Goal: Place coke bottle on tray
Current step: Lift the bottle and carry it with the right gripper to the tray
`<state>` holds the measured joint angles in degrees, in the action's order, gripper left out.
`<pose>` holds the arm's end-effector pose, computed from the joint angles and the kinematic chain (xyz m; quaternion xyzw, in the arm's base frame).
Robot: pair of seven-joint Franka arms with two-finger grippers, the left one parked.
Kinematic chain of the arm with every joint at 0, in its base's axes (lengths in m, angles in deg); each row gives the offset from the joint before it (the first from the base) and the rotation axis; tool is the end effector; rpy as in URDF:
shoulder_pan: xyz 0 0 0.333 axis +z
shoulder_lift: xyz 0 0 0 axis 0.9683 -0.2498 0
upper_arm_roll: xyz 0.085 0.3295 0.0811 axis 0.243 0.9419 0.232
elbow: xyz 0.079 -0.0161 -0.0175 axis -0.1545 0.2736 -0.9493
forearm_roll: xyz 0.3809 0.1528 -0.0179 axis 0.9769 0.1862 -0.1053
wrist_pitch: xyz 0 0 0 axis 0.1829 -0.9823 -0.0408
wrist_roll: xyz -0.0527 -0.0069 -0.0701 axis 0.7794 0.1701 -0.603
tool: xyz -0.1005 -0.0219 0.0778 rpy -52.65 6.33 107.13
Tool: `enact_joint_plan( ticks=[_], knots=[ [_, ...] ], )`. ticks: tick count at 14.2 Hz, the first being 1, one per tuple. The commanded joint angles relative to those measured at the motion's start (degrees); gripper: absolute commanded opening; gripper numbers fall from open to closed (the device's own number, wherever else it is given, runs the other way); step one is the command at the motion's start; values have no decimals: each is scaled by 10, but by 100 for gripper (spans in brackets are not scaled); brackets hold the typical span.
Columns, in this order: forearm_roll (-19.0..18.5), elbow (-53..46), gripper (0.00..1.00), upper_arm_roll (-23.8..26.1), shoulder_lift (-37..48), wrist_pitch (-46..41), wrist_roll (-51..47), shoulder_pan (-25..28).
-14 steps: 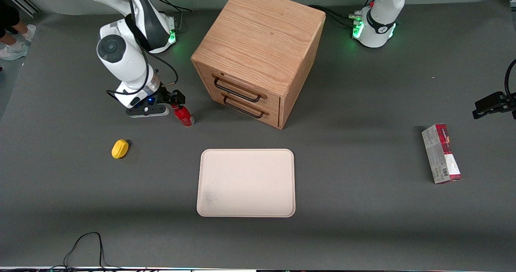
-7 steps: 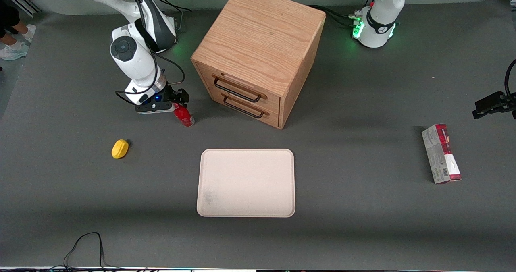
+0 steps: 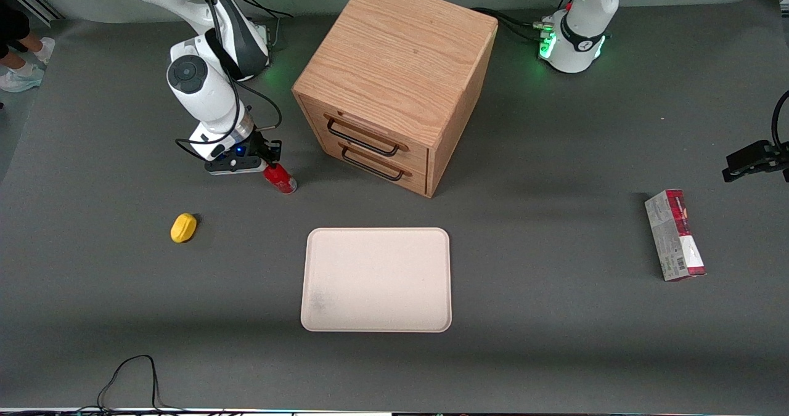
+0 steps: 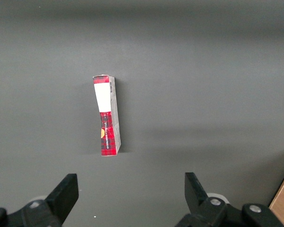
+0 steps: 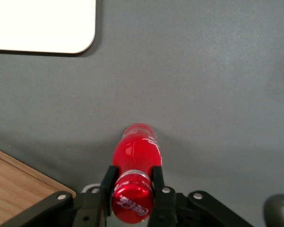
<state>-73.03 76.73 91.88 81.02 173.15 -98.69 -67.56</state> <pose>0.4377 0.1803 0.3101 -0.9997 -0.0114 -0.0199 0.0091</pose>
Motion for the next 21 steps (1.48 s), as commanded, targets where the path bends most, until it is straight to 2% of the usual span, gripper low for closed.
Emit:
enact_joint_plan(
  ticks=[1,4,7,10,13,15,18,21],
  knots=[
    [8,-25,0,2,4,-1,-13,-9],
    [5,-114,0,1,-6,-79,-10,-25],
    [-3,-299,0,-1,-69,-247,-6,-40],
    [-15,-449,0,-3,-121,-348,-4,-48],
    [-84,-641,0,2,-229,-471,-3,-43],
    [-93,-798,0,13,-316,-533,-3,-39],
    [-108,-870,0,34,-375,-519,-4,-32],
    [-116,-895,0,58,-440,-431,-6,-18]
  ],
)
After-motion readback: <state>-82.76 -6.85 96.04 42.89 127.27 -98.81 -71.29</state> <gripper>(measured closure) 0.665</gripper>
